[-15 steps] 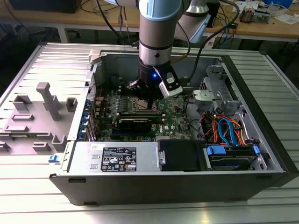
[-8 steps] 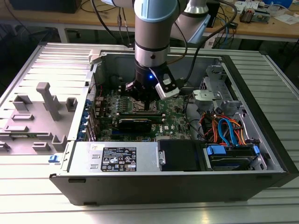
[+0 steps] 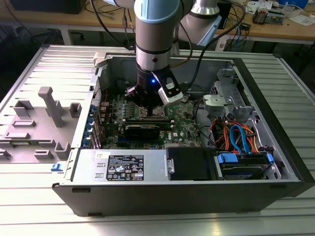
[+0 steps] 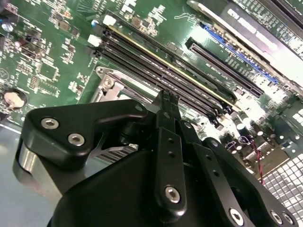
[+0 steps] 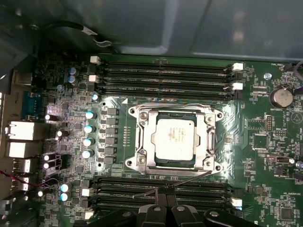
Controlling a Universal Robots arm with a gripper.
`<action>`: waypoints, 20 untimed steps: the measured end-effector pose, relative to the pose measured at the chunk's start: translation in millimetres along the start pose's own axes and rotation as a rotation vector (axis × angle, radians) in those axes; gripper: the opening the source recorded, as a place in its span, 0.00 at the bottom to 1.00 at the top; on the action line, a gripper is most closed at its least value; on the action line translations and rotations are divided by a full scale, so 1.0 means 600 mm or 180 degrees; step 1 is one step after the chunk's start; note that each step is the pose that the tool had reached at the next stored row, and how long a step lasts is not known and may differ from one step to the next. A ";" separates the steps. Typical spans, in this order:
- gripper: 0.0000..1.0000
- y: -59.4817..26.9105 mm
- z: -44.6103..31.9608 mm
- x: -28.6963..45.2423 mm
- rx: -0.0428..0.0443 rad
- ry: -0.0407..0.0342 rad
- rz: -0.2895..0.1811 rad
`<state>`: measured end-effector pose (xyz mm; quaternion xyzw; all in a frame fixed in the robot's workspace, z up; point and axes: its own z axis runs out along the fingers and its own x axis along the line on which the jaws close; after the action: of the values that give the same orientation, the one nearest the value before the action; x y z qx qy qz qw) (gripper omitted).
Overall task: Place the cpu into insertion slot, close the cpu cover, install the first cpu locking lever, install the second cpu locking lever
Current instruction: 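Install the second cpu locking lever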
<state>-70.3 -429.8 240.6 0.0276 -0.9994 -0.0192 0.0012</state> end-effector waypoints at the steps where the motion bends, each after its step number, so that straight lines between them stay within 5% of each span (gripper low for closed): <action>1: 0.11 0.000 0.000 0.000 0.0000 0.0001 -0.0003; 12: 0.11 0.000 0.002 0.000 -0.0001 0.0000 -0.0006; 20: 0.11 0.000 0.016 0.008 -0.0018 0.0000 -0.0024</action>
<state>-75.2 -429.4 231.1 0.0314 -0.9993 -0.0221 0.0012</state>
